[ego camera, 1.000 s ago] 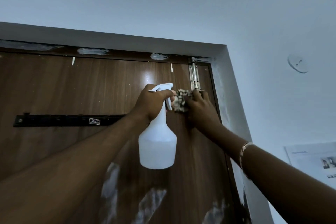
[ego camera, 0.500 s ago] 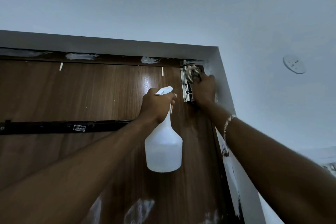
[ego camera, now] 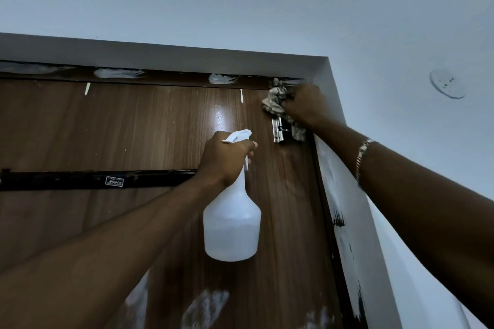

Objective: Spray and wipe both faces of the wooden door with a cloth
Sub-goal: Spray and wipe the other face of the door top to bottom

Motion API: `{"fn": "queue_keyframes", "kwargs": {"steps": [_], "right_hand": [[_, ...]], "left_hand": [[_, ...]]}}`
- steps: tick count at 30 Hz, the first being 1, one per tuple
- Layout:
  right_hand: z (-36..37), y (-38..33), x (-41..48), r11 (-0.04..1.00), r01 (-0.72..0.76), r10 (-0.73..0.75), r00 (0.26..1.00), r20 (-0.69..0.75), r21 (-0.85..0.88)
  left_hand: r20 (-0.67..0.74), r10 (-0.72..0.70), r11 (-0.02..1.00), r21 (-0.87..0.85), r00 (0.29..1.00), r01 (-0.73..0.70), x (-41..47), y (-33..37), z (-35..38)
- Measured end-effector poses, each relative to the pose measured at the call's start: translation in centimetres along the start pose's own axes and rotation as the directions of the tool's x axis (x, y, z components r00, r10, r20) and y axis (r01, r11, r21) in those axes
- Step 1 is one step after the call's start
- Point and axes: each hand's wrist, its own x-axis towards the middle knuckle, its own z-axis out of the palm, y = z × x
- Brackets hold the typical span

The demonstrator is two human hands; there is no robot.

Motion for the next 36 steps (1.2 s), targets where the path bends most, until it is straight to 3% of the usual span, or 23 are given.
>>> {"fn": "queue_keyframes", "kwargs": {"steps": [2, 5, 15, 18, 20, 23, 32, 36], "right_hand": [[0.2, -1.3, 1.2, 0.996, 0.084, -0.084, 0.996, 0.006, 0.017], [1.8, -2.0, 1.1, 0.971, 0.196, -0.188, 0.98, 0.069, -0.139], [0.1, -0.8, -9.2, 0.814, 0.448, -0.382, 0.892, 0.241, -0.369], [0.6, 0.5, -9.5, 0.914, 0.342, -0.31, 0.936, 0.168, -0.218], [1.1, 1.1, -8.4, 0.989, 0.137, -0.134, 0.989, 0.063, -0.049], [1.3, 1.2, -5.2, 0.993, -0.081, 0.083, 0.996, -0.021, 0.082], [0.9, 2.1, -5.8, 0.991, -0.078, 0.074, 0.996, 0.042, 0.105], [1.0, 2.0, -3.8, 0.994, -0.08, 0.087, 0.992, -0.096, 0.08]], "left_hand": [[-0.009, 0.003, 1.0, 0.017, 1.0, -0.003, 0.2, 0.4, 0.2], [-0.029, 0.0, 1.0, 0.017, 1.0, 0.0, 0.1, 1.0, 0.4], [-0.019, 0.009, 0.997, 0.071, 1.0, -0.007, -0.5, 1.0, 1.2], [-0.02, 0.015, 0.998, 0.065, 1.0, -0.013, -0.5, 1.4, 1.1], [-0.019, 0.017, 0.998, 0.054, 1.0, -0.016, -0.5, 1.8, 0.9], [-0.011, 0.029, 0.996, 0.083, 1.0, -0.028, -0.9, 2.4, 0.9], [0.0, 0.027, 0.993, 0.118, 1.0, -0.026, -1.7, 1.2, 0.4], [0.02, 0.028, 0.988, 0.148, 0.999, -0.03, -1.5, 1.2, 0.6]]}}
